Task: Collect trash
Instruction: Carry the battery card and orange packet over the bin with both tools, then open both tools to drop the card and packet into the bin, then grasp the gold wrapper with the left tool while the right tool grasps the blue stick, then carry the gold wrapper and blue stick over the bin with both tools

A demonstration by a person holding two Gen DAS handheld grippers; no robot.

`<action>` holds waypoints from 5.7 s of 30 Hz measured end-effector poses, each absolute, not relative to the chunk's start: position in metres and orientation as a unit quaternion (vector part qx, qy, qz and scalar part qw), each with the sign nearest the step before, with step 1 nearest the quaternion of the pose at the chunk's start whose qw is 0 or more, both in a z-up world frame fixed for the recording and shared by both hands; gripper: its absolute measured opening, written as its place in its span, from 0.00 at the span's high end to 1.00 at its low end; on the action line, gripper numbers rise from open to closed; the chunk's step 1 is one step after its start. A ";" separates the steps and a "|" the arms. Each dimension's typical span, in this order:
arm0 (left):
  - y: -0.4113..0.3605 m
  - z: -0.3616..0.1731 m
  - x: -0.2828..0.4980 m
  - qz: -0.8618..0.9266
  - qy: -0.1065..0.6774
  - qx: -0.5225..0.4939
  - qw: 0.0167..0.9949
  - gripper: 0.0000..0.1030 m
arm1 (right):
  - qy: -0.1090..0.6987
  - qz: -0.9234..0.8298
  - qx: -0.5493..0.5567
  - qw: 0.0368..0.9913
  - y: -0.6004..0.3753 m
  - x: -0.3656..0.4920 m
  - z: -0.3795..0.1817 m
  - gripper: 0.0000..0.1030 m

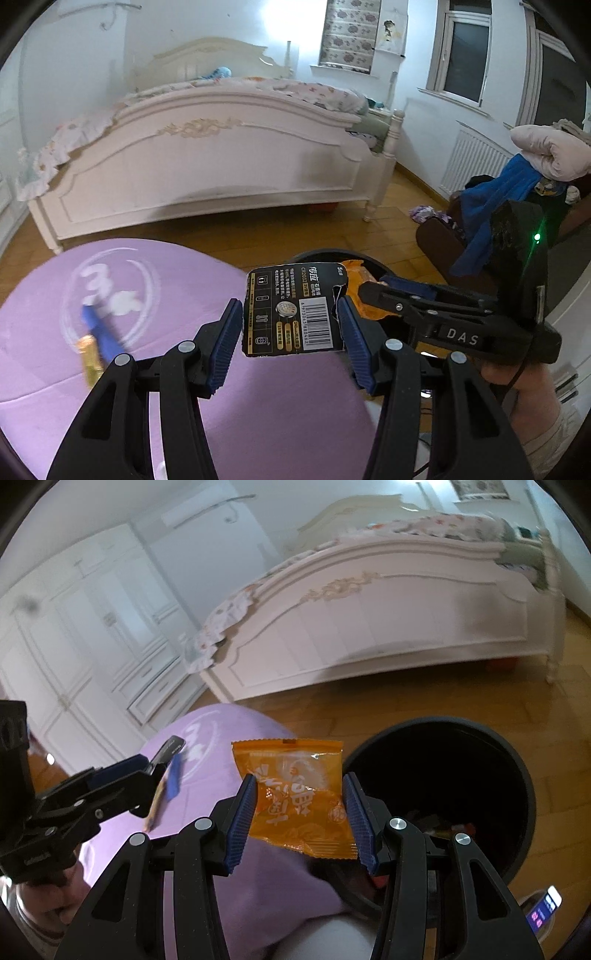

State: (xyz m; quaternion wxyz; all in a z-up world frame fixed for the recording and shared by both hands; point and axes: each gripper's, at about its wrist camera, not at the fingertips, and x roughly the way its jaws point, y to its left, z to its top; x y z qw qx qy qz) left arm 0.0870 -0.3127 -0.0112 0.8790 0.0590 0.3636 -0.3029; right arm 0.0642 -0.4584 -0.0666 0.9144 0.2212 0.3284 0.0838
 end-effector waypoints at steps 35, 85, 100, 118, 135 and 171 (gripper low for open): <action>-0.412 -0.063 0.119 -0.354 0.431 0.063 0.828 0.46 | 0.335 -0.001 0.309 0.890 -0.561 0.063 -0.138 0.53; -0.170 -0.047 0.119 -0.127 0.406 -0.018 0.905 0.19 | 0.353 0.130 0.122 0.918 -0.367 0.095 -0.049 0.33; -0.152 -0.080 0.128 -0.080 0.431 0.022 0.899 0.44 | 0.379 0.174 0.058 0.907 -0.307 0.115 -0.050 0.42; -0.093 -0.073 0.115 -0.067 0.416 -0.067 0.904 0.70 | 0.421 0.244 -0.090 0.869 -0.202 0.194 -0.064 0.48; -0.072 -0.062 0.109 -0.075 0.403 -0.083 0.908 0.74 | 0.430 0.256 -0.080 0.862 -0.185 0.202 -0.067 0.82; -0.221 0.015 0.084 -0.204 0.338 0.022 0.919 0.81 | 0.333 0.175 0.155 0.914 -0.378 0.069 -0.029 0.82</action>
